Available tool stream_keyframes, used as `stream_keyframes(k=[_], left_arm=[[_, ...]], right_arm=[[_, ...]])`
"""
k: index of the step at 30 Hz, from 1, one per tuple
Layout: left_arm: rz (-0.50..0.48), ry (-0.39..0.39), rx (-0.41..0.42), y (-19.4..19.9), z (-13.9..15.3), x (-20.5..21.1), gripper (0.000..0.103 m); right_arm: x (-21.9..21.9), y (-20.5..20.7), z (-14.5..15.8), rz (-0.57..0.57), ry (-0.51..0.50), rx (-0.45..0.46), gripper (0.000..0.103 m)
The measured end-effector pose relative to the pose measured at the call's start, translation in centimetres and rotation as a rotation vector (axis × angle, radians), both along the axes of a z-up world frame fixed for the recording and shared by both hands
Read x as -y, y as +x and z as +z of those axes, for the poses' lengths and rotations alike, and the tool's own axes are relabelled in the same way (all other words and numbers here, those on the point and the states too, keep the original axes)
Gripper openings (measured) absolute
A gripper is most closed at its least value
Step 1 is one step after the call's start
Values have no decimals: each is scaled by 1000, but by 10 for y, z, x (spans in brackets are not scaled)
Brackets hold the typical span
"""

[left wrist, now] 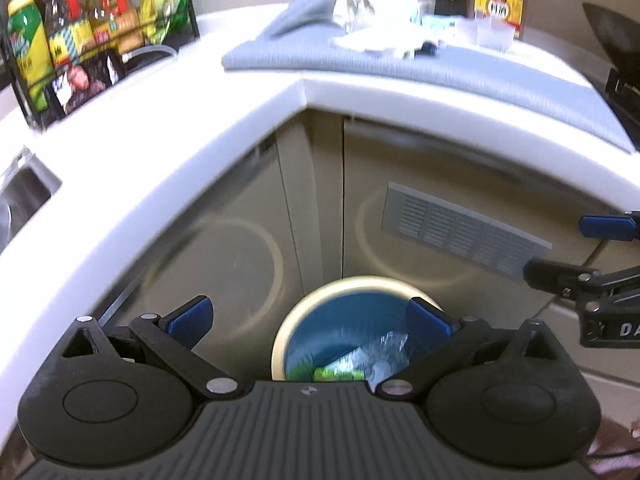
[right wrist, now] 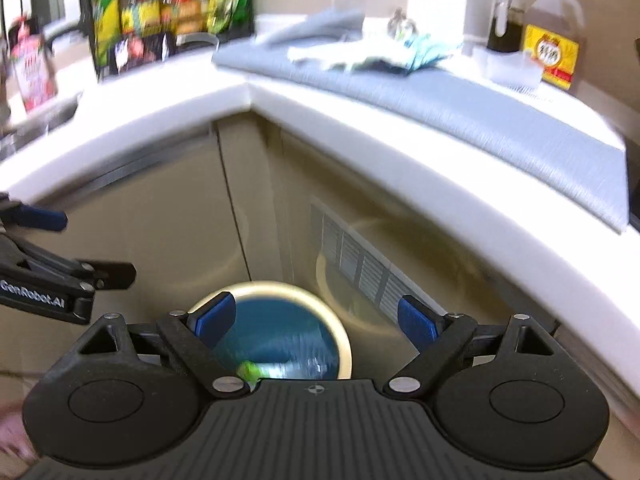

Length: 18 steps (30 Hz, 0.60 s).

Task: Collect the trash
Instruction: 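Raise both grippers back toward the tissue and plastic box on the mat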

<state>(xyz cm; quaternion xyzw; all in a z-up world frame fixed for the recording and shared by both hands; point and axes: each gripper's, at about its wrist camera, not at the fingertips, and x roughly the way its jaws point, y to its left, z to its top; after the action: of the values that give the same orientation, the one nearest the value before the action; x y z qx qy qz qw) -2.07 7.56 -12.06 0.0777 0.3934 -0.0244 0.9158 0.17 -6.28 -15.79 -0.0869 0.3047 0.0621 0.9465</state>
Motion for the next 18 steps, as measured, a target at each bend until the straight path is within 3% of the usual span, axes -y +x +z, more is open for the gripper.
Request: stream_keyframes(k=[11, 18], left_arm=[[-94, 56, 132, 35, 51, 26, 103], [-178, 103, 228, 69, 73, 45, 103]], right_arm=[[31, 14, 58, -29, 62, 179, 96], [53, 45, 88, -77, 75, 277, 98]])
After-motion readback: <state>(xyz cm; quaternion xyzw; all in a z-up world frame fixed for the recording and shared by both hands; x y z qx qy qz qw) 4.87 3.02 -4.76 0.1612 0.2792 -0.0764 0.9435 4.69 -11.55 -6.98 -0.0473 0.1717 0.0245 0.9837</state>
